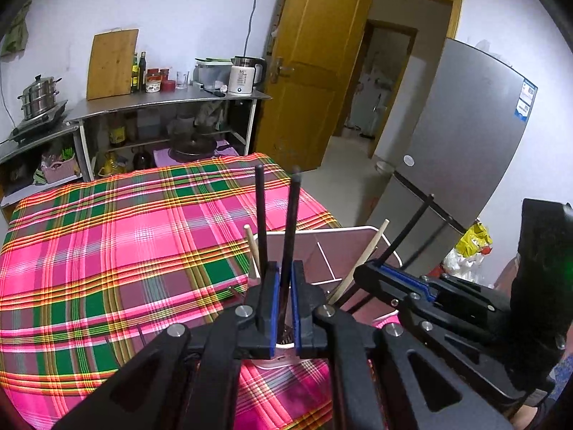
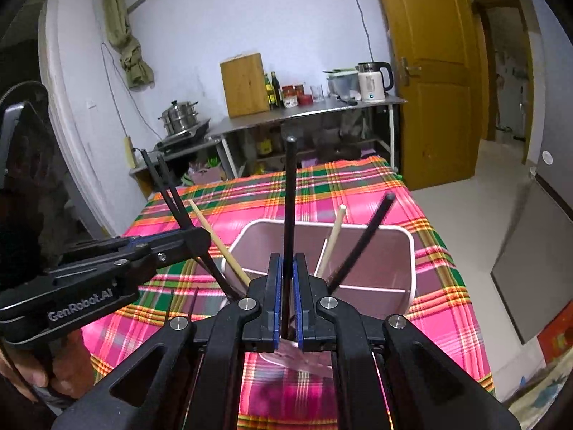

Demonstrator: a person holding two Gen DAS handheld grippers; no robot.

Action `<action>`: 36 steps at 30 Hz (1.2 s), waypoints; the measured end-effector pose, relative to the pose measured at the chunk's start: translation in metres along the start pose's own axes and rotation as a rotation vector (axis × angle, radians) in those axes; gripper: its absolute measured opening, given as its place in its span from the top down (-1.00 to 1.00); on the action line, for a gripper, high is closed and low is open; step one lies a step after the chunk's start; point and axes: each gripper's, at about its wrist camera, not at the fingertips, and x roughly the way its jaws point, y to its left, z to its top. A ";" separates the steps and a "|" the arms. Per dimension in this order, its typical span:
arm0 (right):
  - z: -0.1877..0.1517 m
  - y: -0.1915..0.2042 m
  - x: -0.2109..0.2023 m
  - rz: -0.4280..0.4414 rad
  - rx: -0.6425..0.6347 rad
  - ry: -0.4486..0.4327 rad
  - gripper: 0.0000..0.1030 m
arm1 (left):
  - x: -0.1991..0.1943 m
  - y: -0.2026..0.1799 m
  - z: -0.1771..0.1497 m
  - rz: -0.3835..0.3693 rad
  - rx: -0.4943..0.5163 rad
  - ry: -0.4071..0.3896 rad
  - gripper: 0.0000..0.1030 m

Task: Organize utensils
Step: 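Lower the chopsticks into the basket and open both tools, then move both open tools back to the last black chopsticks on the cloth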

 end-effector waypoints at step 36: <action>-0.018 0.038 -0.065 0.001 -0.065 -0.077 0.68 | -0.093 0.037 -0.061 0.072 -0.109 -0.104 0.47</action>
